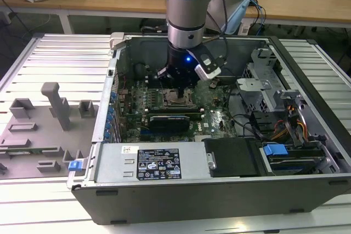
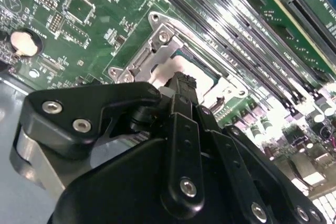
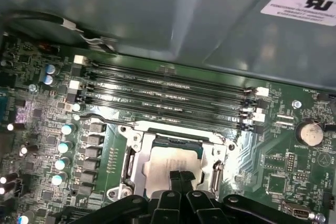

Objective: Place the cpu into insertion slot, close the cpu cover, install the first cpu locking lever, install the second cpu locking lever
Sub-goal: 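Close the cpu cover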

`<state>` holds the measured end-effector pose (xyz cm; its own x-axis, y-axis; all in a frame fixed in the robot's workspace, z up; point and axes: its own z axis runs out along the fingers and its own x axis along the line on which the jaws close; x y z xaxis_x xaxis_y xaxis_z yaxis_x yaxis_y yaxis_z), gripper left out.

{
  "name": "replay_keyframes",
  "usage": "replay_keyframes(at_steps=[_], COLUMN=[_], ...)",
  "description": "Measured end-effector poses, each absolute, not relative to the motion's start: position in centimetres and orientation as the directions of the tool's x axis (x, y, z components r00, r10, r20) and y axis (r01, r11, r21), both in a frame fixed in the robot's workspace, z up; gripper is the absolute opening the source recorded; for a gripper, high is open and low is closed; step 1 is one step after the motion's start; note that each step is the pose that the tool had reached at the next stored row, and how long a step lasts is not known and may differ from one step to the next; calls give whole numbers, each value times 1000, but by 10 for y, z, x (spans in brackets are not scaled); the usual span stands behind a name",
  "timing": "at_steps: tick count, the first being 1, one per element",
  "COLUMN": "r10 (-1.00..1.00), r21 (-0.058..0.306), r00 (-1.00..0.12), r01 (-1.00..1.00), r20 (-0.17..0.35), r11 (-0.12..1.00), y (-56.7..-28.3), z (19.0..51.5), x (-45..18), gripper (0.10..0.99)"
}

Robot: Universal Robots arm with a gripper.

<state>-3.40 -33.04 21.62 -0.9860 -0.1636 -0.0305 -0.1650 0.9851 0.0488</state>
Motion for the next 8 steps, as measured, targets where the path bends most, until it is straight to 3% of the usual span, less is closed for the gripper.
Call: replay_keyframes(at_steps=[8], r10=[-164], r21=[47], r00=[-986], r01=[-165], r20=[-30], r11=[985], y=[-330], z=[235], x=[-34], gripper=[106])
